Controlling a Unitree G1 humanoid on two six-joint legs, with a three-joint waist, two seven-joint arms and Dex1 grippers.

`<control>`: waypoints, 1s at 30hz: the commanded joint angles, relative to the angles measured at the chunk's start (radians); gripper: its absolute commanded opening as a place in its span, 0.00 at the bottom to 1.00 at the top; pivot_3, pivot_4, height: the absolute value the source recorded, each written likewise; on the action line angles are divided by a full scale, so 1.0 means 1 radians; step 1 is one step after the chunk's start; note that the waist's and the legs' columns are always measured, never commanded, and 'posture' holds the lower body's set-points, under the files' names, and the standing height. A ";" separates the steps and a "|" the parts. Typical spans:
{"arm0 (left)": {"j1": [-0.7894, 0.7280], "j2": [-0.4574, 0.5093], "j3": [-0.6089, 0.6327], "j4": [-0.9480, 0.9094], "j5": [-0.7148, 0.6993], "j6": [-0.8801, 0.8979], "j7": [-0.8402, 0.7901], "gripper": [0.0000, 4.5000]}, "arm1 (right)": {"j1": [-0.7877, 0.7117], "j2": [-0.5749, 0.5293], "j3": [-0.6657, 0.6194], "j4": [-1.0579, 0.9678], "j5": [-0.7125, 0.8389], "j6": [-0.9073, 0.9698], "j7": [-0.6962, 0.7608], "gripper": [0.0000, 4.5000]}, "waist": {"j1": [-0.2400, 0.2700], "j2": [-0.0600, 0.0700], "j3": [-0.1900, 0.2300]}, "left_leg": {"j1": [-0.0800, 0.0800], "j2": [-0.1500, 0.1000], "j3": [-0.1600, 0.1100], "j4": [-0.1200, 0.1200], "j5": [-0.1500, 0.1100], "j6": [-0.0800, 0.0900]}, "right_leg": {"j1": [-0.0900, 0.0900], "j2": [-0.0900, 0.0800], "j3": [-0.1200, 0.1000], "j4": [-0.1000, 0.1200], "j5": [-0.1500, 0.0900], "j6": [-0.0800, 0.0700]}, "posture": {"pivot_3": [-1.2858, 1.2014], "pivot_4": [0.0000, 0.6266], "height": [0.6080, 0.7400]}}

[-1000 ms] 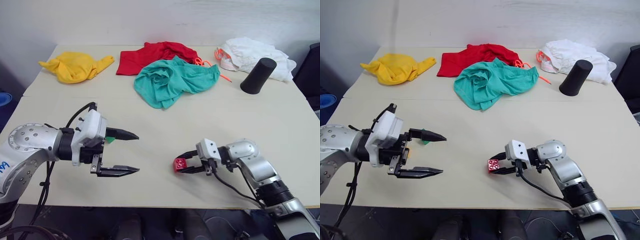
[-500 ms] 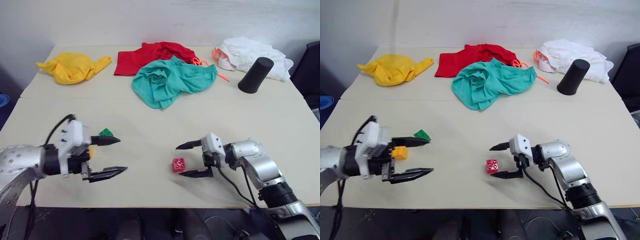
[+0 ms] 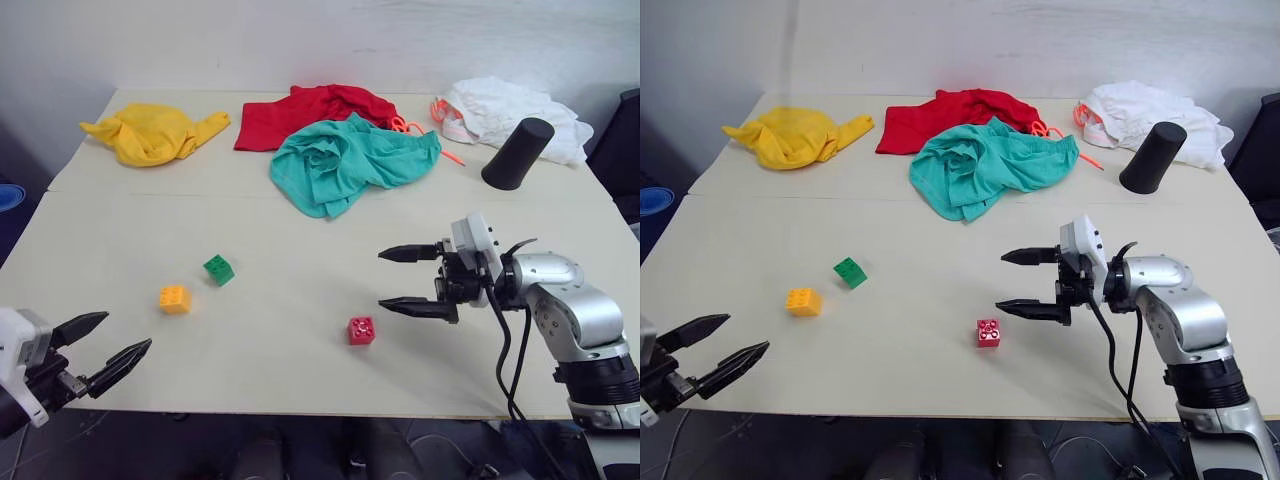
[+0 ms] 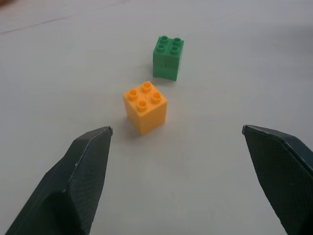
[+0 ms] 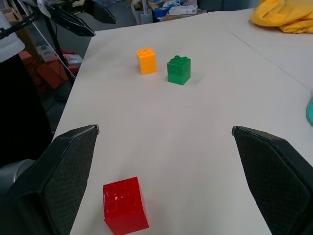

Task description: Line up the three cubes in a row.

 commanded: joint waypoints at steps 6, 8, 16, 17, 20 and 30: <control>-0.385 0.151 -0.331 0.122 0.058 0.160 0.116 1.00 | -0.012 0.028 0.012 -0.079 0.015 -0.017 -0.004 1.00 | -0.005 0.000 0.000 | -0.002 -0.001 0.001 -0.002 0.002 -0.003 | -0.001 -0.001 0.000 -0.001 0.000 0.000 | 0.52 0.24 1.00; -0.484 0.166 -0.431 0.167 0.102 0.184 0.135 1.00 | 0.004 0.037 0.012 -0.100 0.017 -0.016 -0.022 1.00 | -0.004 0.000 0.000 | -0.002 -0.001 0.002 -0.002 0.002 -0.003 | -0.001 -0.001 0.000 -0.001 0.000 0.001 | 0.52 0.24 1.00; -0.703 0.143 -0.638 0.323 0.197 0.186 0.124 1.00 | 0.041 0.051 0.014 -0.147 0.018 -0.015 -0.066 1.00 | -0.003 0.000 0.000 | -0.002 -0.002 0.003 0.000 0.003 -0.002 | -0.001 -0.001 0.000 0.000 0.001 0.002 | 0.52 0.24 1.00; -0.713 0.145 -0.662 0.330 0.202 0.191 0.108 1.00 | 0.042 0.052 0.013 -0.150 0.018 -0.014 -0.070 1.00 | -0.003 0.000 0.000 | -0.002 -0.002 0.003 0.000 0.003 -0.002 | -0.001 -0.001 0.000 0.000 0.001 0.002 | 0.52 0.24 1.00; -0.751 0.140 -0.733 0.366 0.246 0.173 0.082 1.00 | 0.041 0.057 0.014 -0.151 0.020 -0.013 -0.080 1.00 | -0.001 0.000 0.000 | -0.002 -0.002 0.003 0.000 0.003 -0.002 | -0.002 -0.001 0.000 0.000 0.001 0.002 | 0.52 0.24 1.00; -0.881 0.075 -0.860 0.467 0.336 0.172 0.059 0.82 | 0.049 0.071 0.017 -0.168 0.019 -0.010 -0.107 1.00 | -0.003 -0.001 0.000 | -0.002 -0.003 0.004 0.001 0.004 -0.002 | -0.002 -0.001 0.001 0.000 0.001 0.002 | 0.52 0.24 1.00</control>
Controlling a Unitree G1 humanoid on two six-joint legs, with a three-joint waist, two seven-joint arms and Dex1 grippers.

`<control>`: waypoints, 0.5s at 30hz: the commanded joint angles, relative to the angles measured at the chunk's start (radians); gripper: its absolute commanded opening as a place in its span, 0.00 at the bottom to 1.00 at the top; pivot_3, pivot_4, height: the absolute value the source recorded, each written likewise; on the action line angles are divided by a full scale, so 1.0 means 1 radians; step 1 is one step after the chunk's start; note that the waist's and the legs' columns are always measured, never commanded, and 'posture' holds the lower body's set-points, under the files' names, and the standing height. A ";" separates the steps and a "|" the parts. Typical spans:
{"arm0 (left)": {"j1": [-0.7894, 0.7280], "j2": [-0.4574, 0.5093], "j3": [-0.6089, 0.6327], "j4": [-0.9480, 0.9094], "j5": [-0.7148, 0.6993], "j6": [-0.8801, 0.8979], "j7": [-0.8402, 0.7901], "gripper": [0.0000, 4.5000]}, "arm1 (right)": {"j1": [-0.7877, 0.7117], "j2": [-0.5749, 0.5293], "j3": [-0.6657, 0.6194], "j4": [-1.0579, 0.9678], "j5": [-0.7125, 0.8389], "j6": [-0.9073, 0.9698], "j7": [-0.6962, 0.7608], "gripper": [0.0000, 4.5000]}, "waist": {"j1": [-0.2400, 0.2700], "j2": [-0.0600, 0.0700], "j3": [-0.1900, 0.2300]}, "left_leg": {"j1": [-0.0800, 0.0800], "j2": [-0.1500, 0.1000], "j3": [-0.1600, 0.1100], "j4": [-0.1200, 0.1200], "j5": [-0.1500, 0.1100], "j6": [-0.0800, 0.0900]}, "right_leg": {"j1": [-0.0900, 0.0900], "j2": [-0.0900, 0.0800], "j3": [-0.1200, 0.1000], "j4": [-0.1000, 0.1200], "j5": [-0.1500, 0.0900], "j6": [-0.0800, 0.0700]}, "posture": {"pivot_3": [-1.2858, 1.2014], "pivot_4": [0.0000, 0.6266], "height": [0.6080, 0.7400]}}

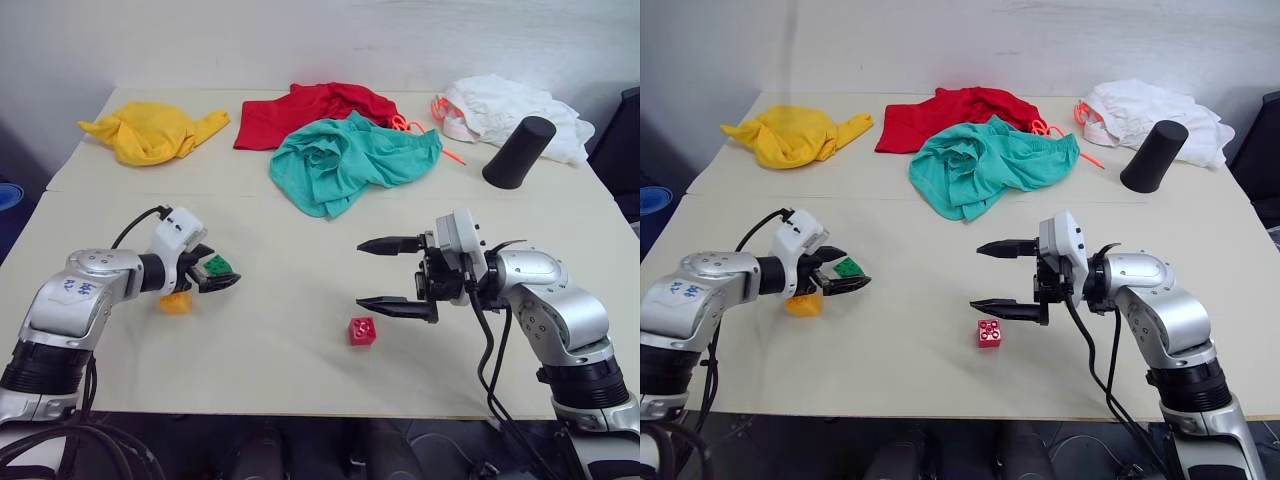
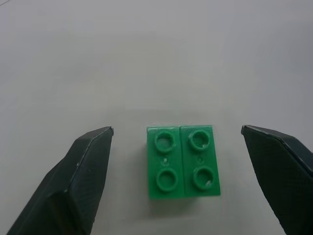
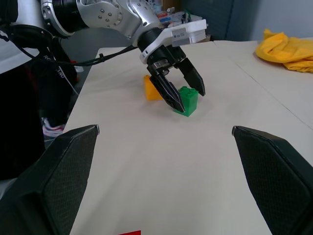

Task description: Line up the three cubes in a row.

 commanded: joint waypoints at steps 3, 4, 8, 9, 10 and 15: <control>-0.039 -0.016 -0.004 -0.007 0.002 0.021 -0.045 0.61 | 0.004 0.000 -0.014 -0.045 0.020 0.001 -0.015 1.00 | 0.002 0.000 0.000 | 0.000 0.000 0.000 0.000 0.000 0.000 | 0.000 0.000 0.000 0.000 0.000 0.000 | 0.52 0.24 1.00; -0.041 -0.014 -0.007 -0.008 0.009 0.021 -0.050 0.54 | 0.006 0.000 -0.015 -0.046 0.021 0.002 -0.018 1.00 | 0.002 0.000 0.000 | 0.000 0.000 0.000 0.000 0.000 0.000 | 0.000 0.000 0.000 0.000 0.000 0.000 | 0.52 0.24 1.00; -0.044 -0.007 -0.005 -0.013 0.020 0.027 -0.067 0.34 | 0.012 0.001 -0.015 -0.051 0.020 0.000 -0.025 1.00 | 0.002 0.000 0.000 | 0.000 0.000 0.000 0.000 0.000 0.000 | 0.000 0.000 0.000 0.000 0.000 0.000 | 0.52 0.24 1.00; -0.044 -0.006 -0.003 -0.015 0.020 0.028 -0.071 0.34 | 0.014 0.000 -0.015 -0.052 0.020 0.000 -0.025 1.00 | 0.002 0.000 0.000 | 0.000 0.000 0.000 0.000 0.000 0.000 | 0.000 0.000 0.000 0.000 0.000 0.000 | 0.52 0.24 1.00; -0.048 -0.003 0.004 -0.022 0.015 0.029 -0.080 0.34 | 0.017 -0.002 -0.014 -0.053 0.017 -0.002 -0.024 1.00 | 0.002 0.000 0.000 | 0.000 0.000 0.000 0.000 0.000 0.000 | 0.000 0.000 0.000 0.000 0.000 0.000 | 0.52 0.24 1.00; -0.079 0.015 0.018 -0.068 -0.011 0.058 -0.121 0.34 | 0.034 -0.033 -0.012 -0.053 0.003 -0.012 0.006 1.00 | 0.003 0.000 0.000 | 0.000 0.000 0.000 0.000 0.000 0.000 | 0.000 0.000 0.000 0.000 0.000 0.000 | 0.52 0.24 1.00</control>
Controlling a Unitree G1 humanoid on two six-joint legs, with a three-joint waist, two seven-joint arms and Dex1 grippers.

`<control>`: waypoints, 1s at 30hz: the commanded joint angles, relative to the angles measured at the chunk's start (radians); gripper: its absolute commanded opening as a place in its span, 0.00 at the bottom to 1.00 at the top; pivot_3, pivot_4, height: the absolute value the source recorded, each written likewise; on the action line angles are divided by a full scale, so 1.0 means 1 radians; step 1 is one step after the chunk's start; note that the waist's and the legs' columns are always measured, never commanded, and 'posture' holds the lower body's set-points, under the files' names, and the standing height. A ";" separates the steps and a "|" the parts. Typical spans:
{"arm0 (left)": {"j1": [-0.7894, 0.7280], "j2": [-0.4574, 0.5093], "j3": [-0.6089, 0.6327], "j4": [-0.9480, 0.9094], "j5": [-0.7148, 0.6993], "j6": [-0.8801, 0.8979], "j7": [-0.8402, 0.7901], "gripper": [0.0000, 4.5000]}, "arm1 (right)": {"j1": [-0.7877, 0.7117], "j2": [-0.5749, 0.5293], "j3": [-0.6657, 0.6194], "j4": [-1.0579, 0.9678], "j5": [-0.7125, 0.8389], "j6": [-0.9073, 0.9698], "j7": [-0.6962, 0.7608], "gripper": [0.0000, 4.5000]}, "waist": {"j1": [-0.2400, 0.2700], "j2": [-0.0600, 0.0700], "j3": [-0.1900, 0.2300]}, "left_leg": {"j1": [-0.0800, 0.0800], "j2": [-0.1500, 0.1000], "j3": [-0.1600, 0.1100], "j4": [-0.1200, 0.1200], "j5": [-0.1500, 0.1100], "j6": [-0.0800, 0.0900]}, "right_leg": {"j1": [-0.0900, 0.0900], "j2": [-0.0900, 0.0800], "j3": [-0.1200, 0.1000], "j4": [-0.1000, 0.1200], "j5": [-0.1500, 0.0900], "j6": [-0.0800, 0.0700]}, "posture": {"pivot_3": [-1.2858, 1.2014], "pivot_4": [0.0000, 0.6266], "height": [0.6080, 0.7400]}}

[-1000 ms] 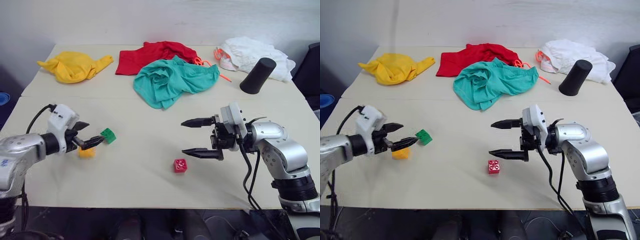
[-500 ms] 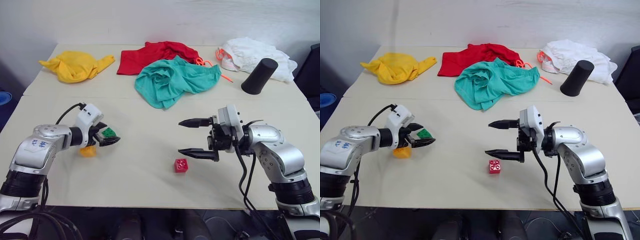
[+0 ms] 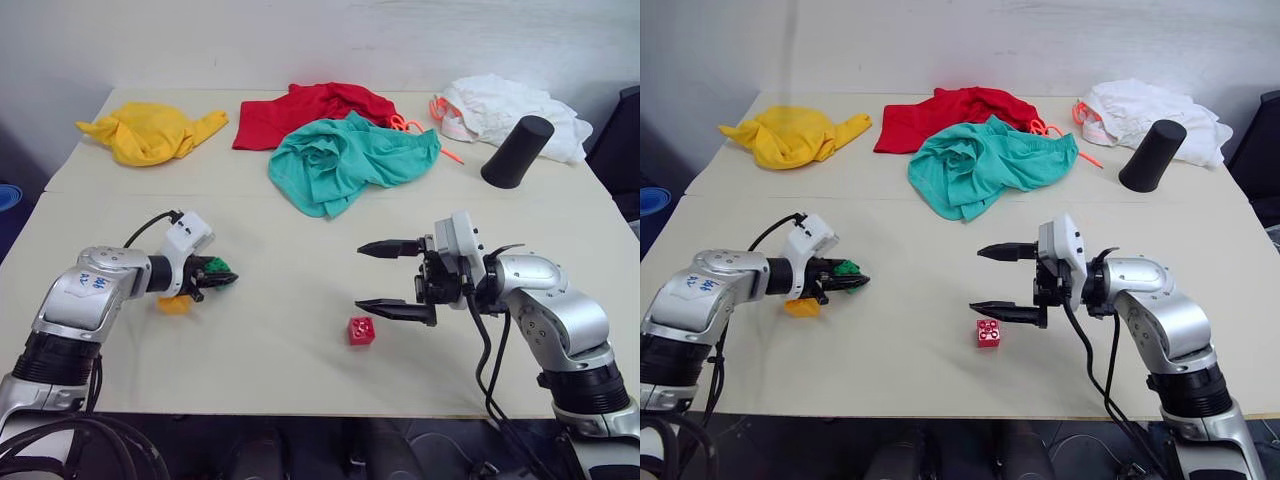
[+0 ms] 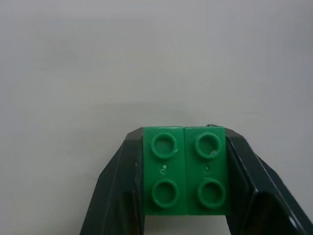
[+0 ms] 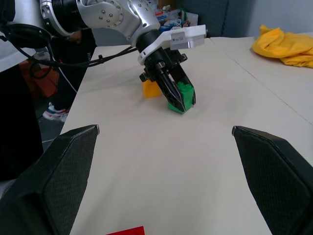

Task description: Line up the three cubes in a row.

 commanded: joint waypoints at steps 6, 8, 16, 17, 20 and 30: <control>-0.056 0.075 -0.007 -0.385 -0.127 0.045 -0.165 0.34 | 0.058 -0.109 0.001 -0.031 -0.054 -0.092 0.111 1.00 | 0.002 -0.001 0.000 | -0.001 0.000 -0.001 0.000 0.000 0.000 | 0.000 0.000 0.000 0.001 0.000 0.001 | 0.52 0.24 1.00; -0.050 0.078 -0.032 -0.461 -0.149 0.057 -0.183 0.34 | 0.068 -0.123 0.003 -0.030 -0.067 -0.108 0.126 1.00 | 0.002 -0.001 0.000 | -0.001 -0.001 0.000 0.000 0.000 0.000 | 0.001 0.000 0.001 0.000 0.000 0.001 | 0.52 0.24 1.00; -0.031 0.087 -0.300 -0.482 0.015 -0.151 -0.294 0.34 | 0.117 -0.204 -0.012 -0.014 -0.102 -0.173 0.198 1.00 | -0.002 -0.001 0.000 | 0.001 -0.001 0.001 0.001 0.001 0.000 | 0.001 0.003 0.004 -0.001 0.000 0.001 | 0.52 0.24 1.00; -0.031 0.077 -0.325 -0.455 0.044 -0.177 -0.294 0.34 | 0.118 -0.209 -0.016 -0.011 -0.100 -0.173 0.198 1.00 | -0.001 -0.001 0.000 | 0.002 0.000 0.001 0.001 0.001 -0.001 | 0.001 0.004 0.004 -0.001 0.000 0.001 | 0.52 0.24 1.00; -0.025 0.057 -0.395 -0.382 0.125 -0.271 -0.316 0.34 | 0.124 -0.217 -0.028 -0.008 -0.101 -0.174 0.189 1.00 | 0.002 -0.001 0.000 | 0.002 0.000 0.001 0.001 0.001 -0.001 | 0.002 0.005 0.004 -0.001 0.000 0.001 | 0.52 0.24 1.00; -0.013 -0.039 -0.400 -0.315 0.182 -0.294 -0.313 0.34 | 0.153 -0.213 -0.045 -0.034 -0.100 -0.168 0.148 1.00 | 0.024 -0.001 0.000 | 0.001 0.000 0.001 0.002 0.001 0.000 | 0.001 0.005 0.004 -0.001 0.000 0.001 | 0.52 0.24 1.00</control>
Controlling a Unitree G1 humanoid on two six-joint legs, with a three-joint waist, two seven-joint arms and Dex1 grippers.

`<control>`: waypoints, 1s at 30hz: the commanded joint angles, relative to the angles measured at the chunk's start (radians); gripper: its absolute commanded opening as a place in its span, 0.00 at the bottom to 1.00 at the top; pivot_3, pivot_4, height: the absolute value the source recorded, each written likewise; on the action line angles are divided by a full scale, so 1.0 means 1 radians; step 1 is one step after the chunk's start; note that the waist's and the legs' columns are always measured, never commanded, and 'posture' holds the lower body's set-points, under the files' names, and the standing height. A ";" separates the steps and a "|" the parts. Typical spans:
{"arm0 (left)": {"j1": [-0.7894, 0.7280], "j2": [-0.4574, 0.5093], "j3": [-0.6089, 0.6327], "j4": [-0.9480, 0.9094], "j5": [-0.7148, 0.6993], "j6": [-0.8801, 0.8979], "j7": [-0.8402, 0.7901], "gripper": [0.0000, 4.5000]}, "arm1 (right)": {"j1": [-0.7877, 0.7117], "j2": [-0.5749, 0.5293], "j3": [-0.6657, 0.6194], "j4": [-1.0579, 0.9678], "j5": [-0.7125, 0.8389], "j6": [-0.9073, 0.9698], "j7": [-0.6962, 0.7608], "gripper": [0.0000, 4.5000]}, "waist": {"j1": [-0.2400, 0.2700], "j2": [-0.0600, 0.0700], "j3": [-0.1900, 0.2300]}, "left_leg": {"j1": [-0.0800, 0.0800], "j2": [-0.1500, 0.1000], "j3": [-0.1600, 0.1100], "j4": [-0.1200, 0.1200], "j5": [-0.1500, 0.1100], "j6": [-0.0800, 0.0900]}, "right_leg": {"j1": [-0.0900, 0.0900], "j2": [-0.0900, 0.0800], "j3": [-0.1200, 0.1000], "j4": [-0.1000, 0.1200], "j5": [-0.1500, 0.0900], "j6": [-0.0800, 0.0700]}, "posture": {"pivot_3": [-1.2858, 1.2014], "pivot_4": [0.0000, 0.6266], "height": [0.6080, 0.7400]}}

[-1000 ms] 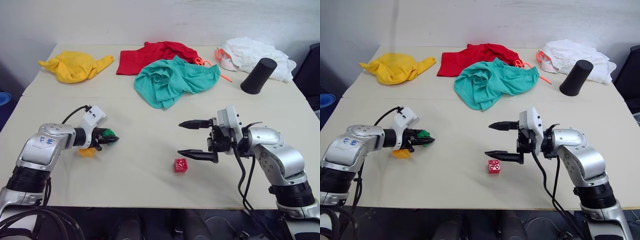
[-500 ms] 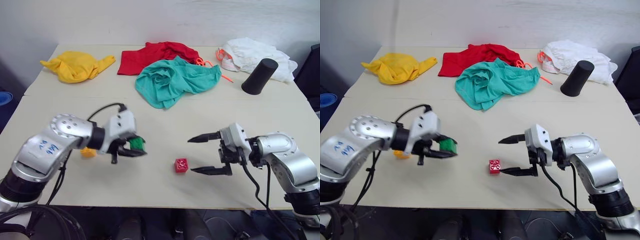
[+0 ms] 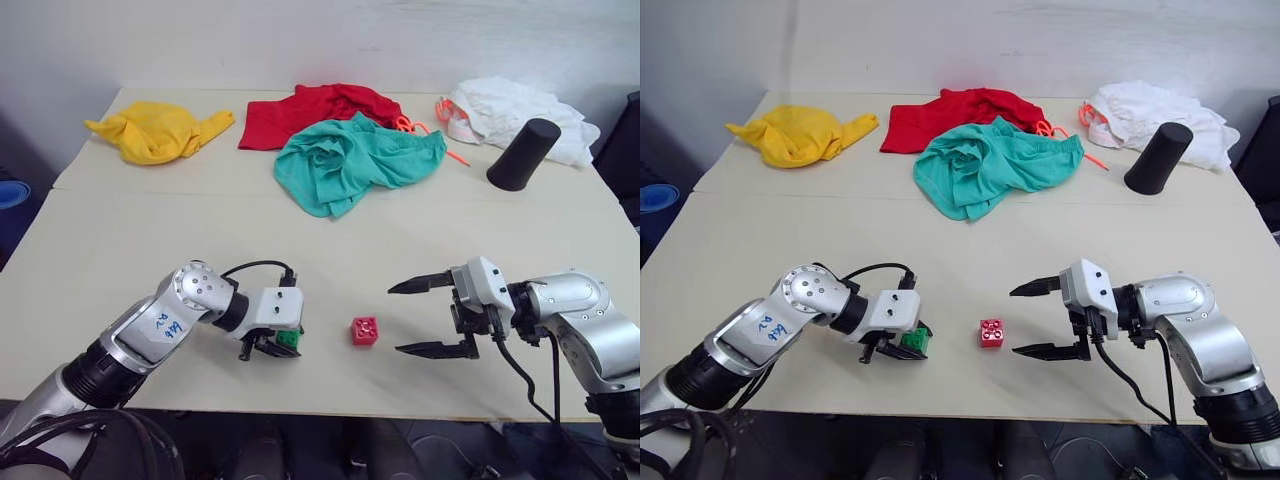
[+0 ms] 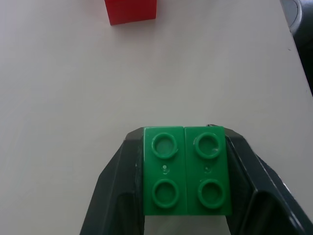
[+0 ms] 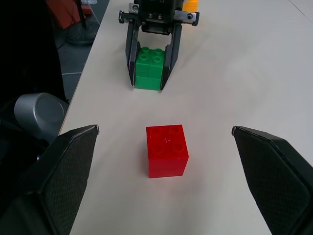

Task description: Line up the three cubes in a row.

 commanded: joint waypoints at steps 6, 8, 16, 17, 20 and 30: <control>0.039 -0.048 0.072 -0.024 -0.020 0.040 0.033 0.34 | 0.014 -0.011 -0.035 -0.034 0.010 -0.012 -0.031 1.00 | 0.001 0.000 0.000 | 0.000 0.000 0.000 0.000 0.000 0.000 | 0.000 -0.001 0.000 0.000 0.000 0.000 | 0.52 0.24 1.00; 0.045 -0.057 0.083 -0.026 -0.017 0.044 0.038 0.34 | 0.017 -0.012 -0.032 -0.032 0.009 -0.015 -0.032 1.00 | 0.001 0.000 0.000 | 0.000 0.000 0.000 0.000 0.000 0.000 | 0.000 0.000 0.000 0.000 0.000 0.000 | 0.52 0.24 1.00; 0.029 -0.095 0.080 0.021 0.008 0.037 0.053 0.34 | -0.005 -0.004 -0.020 -0.008 0.000 -0.026 -0.031 1.00 | 0.001 0.000 0.000 | 0.000 0.000 0.000 0.000 0.000 0.000 | 0.000 0.000 0.000 0.000 0.000 0.000 | 0.52 0.24 1.00; 0.029 -0.100 0.083 0.025 0.010 0.037 0.057 0.34 | -0.007 -0.003 -0.018 -0.007 -0.001 -0.026 -0.032 1.00 | 0.001 0.000 0.000 | 0.000 0.000 0.000 0.000 0.000 0.001 | 0.001 -0.001 0.000 0.000 0.000 0.000 | 0.52 0.24 1.00; 0.037 -0.097 0.088 0.025 0.012 0.035 0.055 0.34 | -0.015 0.003 -0.016 -0.001 -0.004 -0.028 -0.032 1.00 | 0.001 0.000 0.000 | 0.000 0.000 0.000 0.000 0.000 0.001 | 0.001 -0.001 0.000 0.000 0.000 0.000 | 0.52 0.24 1.00; 0.118 -0.002 0.300 -0.150 -0.158 0.196 0.033 0.99 | -0.073 0.026 0.006 0.047 0.003 -0.025 -0.015 1.00 | -0.006 0.000 0.000 | 0.000 0.001 0.000 0.000 0.000 0.000 | 0.000 0.000 0.000 0.001 0.000 0.000 | 0.52 0.24 1.00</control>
